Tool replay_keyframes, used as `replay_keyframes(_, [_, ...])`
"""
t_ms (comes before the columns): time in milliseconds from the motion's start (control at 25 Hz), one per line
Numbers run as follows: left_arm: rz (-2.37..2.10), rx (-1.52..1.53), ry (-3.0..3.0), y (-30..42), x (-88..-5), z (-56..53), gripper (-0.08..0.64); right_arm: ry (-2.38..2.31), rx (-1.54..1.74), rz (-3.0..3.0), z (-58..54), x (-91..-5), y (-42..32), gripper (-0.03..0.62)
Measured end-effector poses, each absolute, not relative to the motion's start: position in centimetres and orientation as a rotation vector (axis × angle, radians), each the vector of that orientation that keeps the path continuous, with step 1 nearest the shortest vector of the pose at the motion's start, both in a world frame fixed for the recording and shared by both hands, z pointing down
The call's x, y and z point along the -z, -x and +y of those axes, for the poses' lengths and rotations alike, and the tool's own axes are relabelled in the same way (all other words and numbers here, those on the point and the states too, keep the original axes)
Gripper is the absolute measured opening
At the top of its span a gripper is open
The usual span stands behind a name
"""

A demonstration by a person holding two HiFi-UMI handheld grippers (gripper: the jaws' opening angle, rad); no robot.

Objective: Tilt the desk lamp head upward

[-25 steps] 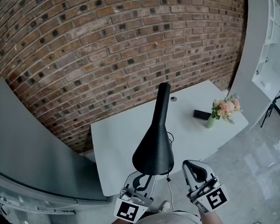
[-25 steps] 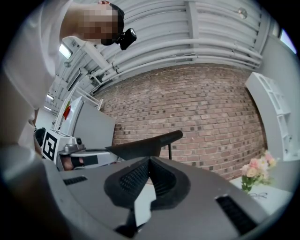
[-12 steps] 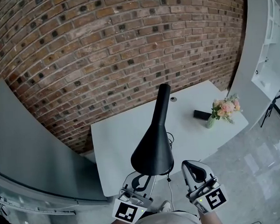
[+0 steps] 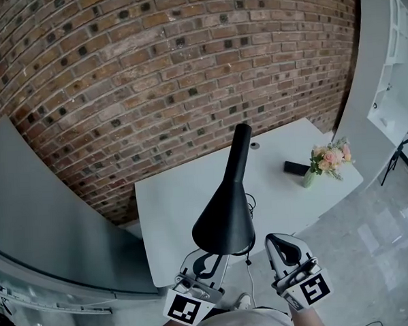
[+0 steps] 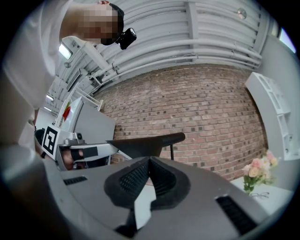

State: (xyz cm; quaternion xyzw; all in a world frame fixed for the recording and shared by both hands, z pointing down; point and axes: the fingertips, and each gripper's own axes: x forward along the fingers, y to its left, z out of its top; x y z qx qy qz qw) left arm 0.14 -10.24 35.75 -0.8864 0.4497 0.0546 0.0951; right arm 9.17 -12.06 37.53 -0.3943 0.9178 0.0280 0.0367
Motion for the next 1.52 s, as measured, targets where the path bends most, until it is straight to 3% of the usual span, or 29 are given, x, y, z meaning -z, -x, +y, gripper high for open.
replay_keyframes(1520, [1.345,-0.194,2.6,0.7,-33.5,-9.9,0.008,1.188,-0.071,2.824,-11.8,-37.9,-8.5,0.014])
